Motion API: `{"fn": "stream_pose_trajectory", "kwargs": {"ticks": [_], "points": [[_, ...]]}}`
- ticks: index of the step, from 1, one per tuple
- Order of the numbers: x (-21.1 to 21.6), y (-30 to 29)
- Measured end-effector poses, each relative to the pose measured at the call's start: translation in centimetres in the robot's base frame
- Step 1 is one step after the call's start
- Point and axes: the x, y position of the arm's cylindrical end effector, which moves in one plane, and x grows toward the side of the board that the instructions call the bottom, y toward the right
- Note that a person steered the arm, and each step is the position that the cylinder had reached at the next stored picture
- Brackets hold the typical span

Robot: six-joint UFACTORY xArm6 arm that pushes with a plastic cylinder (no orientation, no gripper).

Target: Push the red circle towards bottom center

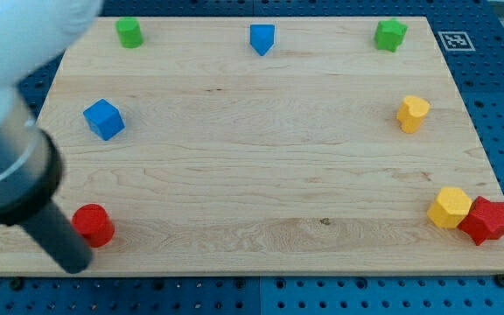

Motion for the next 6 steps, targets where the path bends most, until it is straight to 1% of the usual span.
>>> {"fn": "stream_pose_trajectory", "kwargs": {"ticks": [1, 2, 3, 4, 5, 6], "points": [[-4.3, -0.7], [-8.3, 4.3], [-8.3, 4.2], [-5.3, 1.1], [-5.8, 4.7], [-10.5, 13.3]]}}
